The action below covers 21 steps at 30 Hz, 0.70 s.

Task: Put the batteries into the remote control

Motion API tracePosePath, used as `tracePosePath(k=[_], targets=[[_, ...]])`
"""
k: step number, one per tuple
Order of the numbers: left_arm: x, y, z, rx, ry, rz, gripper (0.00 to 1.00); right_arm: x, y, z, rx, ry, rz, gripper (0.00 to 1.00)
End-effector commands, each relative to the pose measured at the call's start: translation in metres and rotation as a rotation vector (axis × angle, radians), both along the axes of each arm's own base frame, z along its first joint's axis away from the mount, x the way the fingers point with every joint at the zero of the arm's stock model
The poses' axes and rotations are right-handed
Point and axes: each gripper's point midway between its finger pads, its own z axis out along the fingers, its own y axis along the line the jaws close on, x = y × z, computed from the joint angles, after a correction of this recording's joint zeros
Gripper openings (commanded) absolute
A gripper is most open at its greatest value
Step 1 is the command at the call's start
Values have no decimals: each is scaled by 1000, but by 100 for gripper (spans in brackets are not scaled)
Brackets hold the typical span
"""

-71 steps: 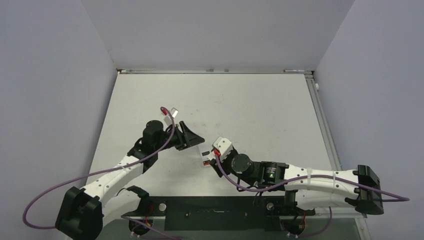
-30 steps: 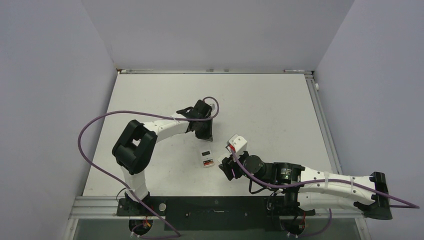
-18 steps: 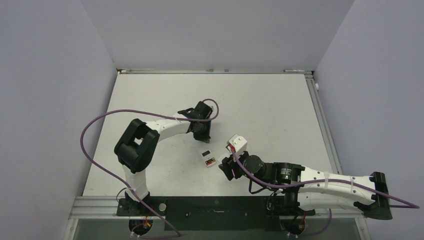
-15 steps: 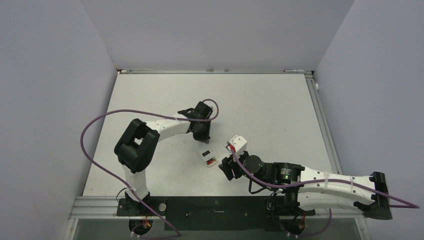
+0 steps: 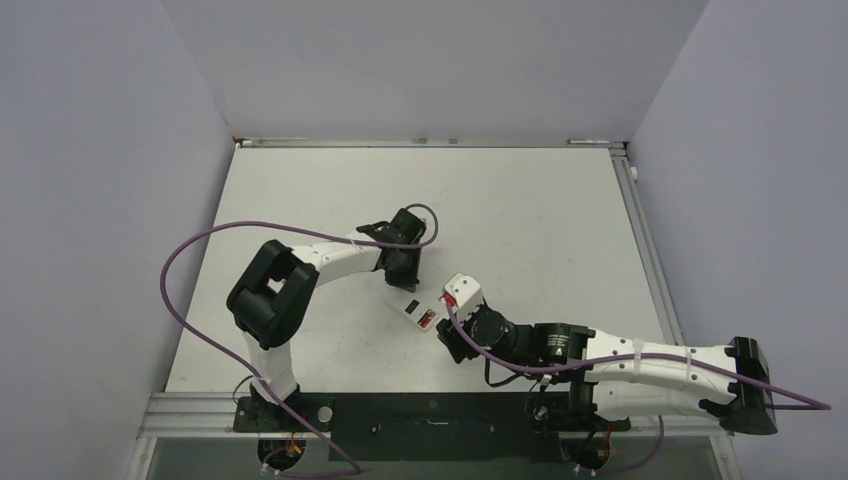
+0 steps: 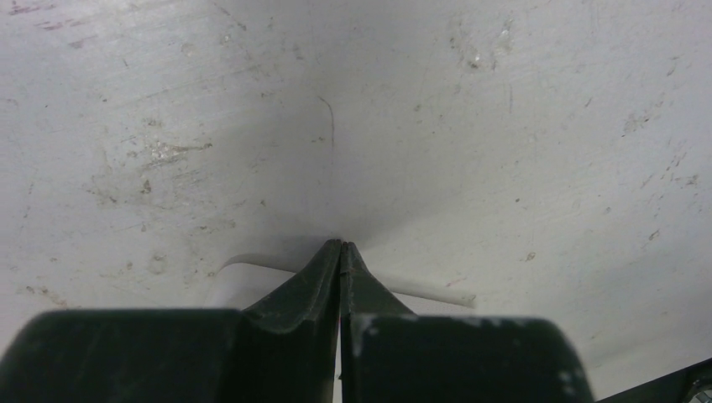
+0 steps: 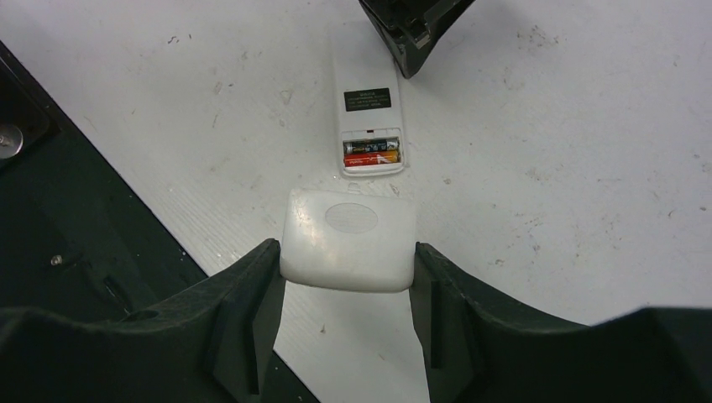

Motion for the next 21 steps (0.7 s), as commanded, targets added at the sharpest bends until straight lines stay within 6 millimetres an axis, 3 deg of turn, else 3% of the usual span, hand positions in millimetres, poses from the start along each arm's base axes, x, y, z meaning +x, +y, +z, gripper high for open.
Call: tracePosePath(k=[1,10,15,21], targets=[[-4,10,10,27,-29,4,0,9,4,20,-5,-28,5,21],[-3,8,28,-12,-66,18,0,21,0,18,-44,13,87,21],[-3,8,49,-69,-118,39,25,29,-2,12,-115,10,140,20],[-4,19,73,-95,-195,81,35,34,-1,6,-179,-15,245,19]])
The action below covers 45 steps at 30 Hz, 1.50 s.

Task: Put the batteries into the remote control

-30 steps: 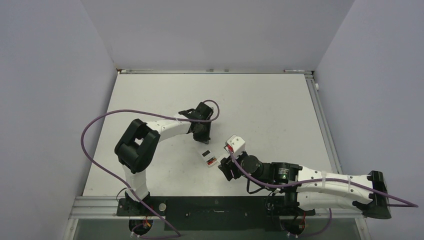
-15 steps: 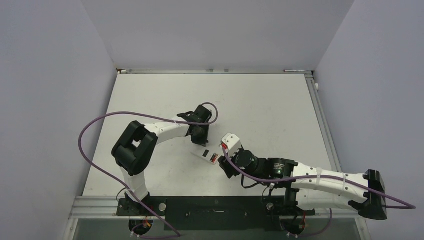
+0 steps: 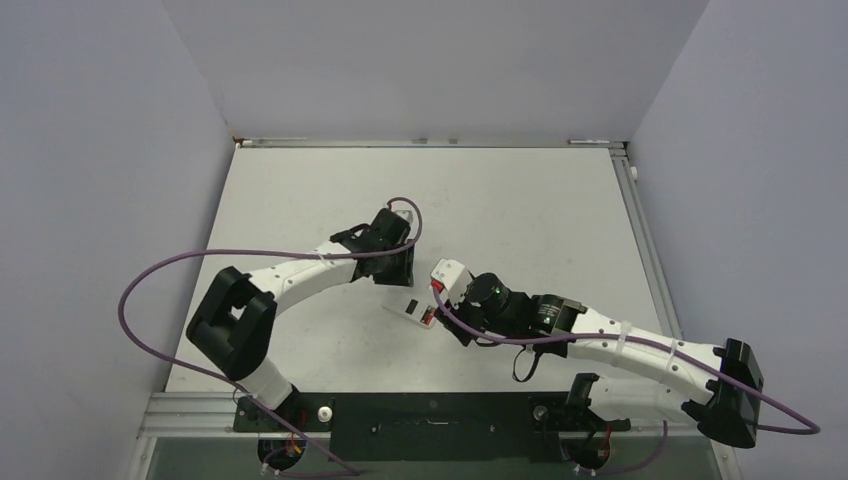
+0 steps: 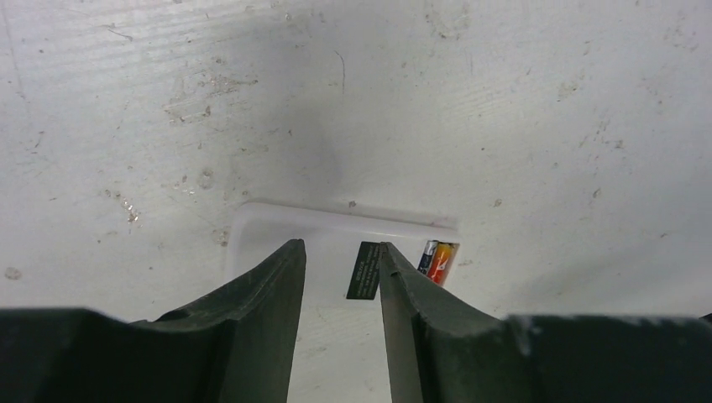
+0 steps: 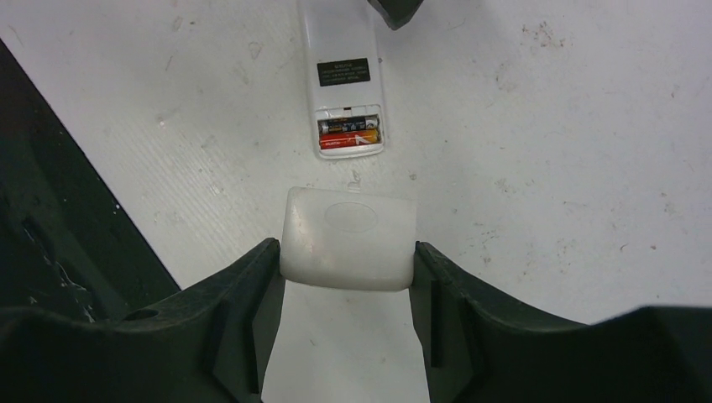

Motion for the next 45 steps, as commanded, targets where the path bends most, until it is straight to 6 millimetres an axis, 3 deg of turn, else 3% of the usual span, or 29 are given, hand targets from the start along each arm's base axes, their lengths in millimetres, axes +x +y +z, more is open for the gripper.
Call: tracePosePath(k=[1,12,17,24,32,45], targets=[[6,2,36,-67,-109,47,36,4,8,13,-12,-39,129,18],[-15,51,113,-244,-296,161,45,13,11,0,-113,16,213,20],[-28,73,135,-299,-345,157,48,14,14,-9,-148,34,267,21],[-45,92,153,-303,-402,130,51,17,19,-24,-184,34,340,21],[-56,99,177,-307,-497,62,53,21,26,-40,-207,47,369,21],[-57,101,175,-305,-515,47,54,38,41,-58,-206,71,274,18]])
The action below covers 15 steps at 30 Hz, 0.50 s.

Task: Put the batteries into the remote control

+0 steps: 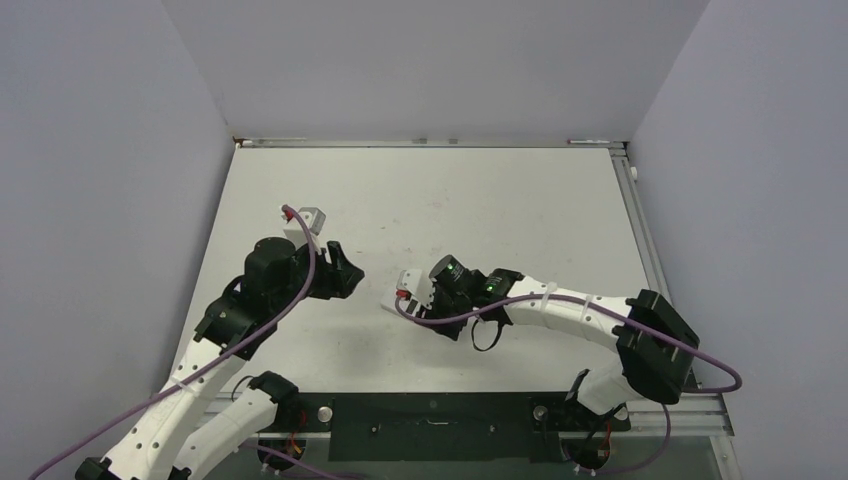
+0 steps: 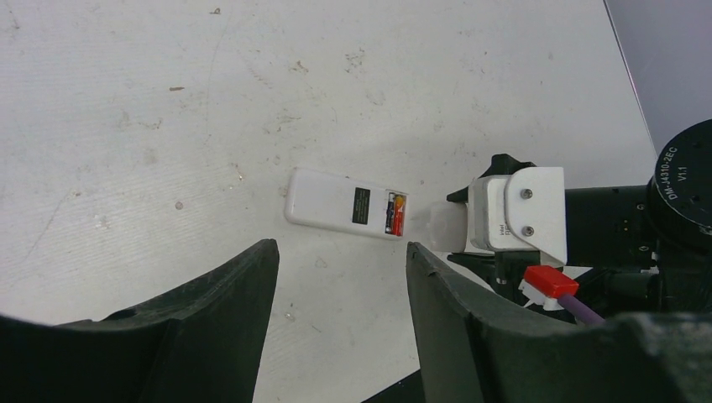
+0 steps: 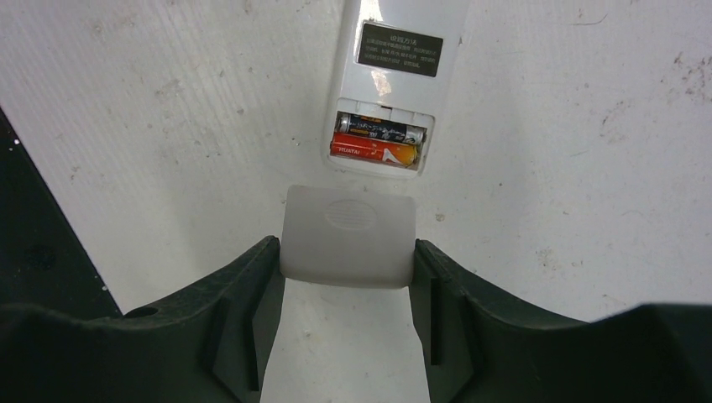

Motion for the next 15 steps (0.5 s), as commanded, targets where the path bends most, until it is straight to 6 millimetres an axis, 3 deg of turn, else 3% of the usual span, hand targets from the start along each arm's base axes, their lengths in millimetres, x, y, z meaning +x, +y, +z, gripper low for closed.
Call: tracePosePath(k=[1,15], targets=[[1,0,6,-1,-34,-14,54,19,21,14,69,-41,-58,18],[0,3,5,10,-36,-6,55,29,30,-4,38,-2,-129,17]])
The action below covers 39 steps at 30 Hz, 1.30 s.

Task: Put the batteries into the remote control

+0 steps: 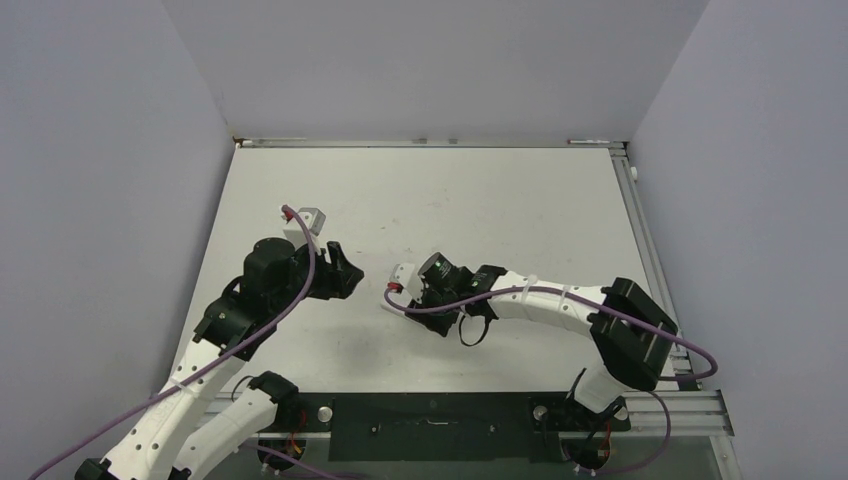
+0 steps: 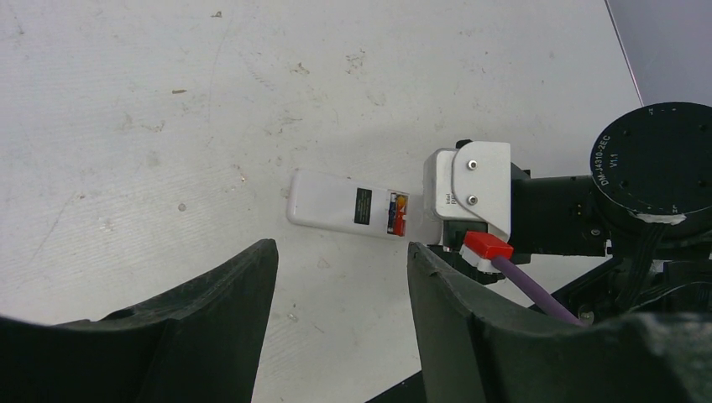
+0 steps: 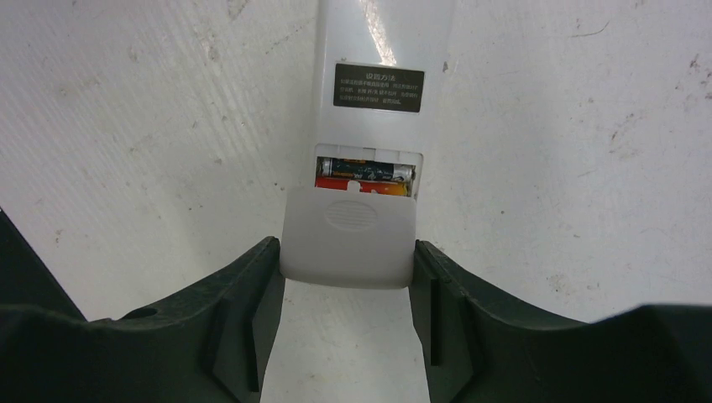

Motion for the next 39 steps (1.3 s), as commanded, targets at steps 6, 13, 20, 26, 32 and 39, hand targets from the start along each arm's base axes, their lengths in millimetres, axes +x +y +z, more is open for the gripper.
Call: tracePosePath(k=[6,13,20,26,32,39], targets=[[-1,2,4,2,-23,-3,55,20,14,6,32,-13,-61,17],[-1,2,4,5,-24,-1,55,22,12,2,24,1,-67,17],[0,3,4,8,-27,1,56,20,14,-2,19,20,-54,17],[0,4,4,11,-26,6,56,19,14,-5,9,25,-48,17],[0,5,4,14,-27,13,56,18,13,-10,-6,35,-44,17],[0,6,4,14,-27,17,56,20,16,-10,1,28,-47,17]])
